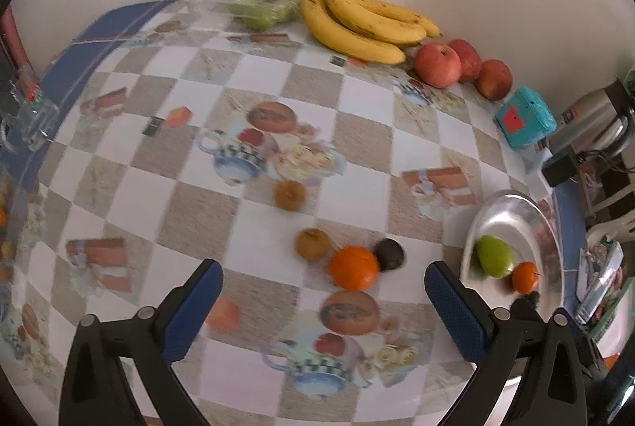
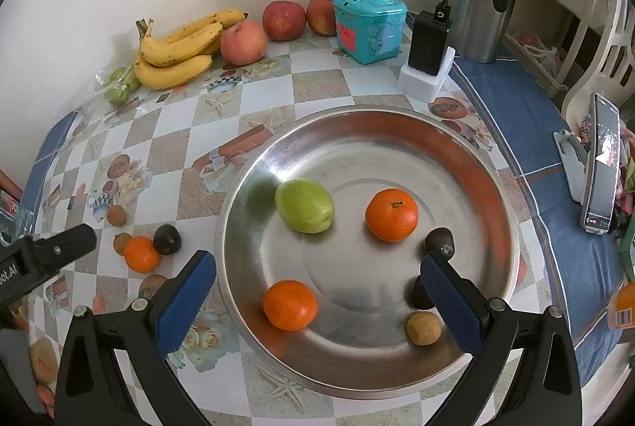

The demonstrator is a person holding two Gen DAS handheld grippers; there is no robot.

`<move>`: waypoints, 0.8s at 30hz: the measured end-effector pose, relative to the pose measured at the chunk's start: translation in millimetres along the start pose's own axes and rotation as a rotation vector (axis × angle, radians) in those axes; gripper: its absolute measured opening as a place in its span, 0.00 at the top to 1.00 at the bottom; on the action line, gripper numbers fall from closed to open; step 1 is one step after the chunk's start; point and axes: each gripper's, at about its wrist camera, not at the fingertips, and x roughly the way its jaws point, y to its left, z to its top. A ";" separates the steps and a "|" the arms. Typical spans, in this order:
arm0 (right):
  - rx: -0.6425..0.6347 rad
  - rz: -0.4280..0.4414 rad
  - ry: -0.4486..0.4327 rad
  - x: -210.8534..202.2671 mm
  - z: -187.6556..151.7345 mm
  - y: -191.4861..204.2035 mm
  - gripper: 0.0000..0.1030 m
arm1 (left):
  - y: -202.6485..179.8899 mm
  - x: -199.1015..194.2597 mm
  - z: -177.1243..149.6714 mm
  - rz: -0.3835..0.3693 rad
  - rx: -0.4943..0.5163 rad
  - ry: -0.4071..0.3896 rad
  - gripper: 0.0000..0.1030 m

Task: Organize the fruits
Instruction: 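Grasp a small brown fruit with the left tool while the right tool grasps a dark fruit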

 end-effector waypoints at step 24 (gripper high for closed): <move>-0.125 0.174 0.017 11.7 -0.7 84.2 0.00 | 65.3 -18.7 30.6 0.042 -0.031 -0.099 0.00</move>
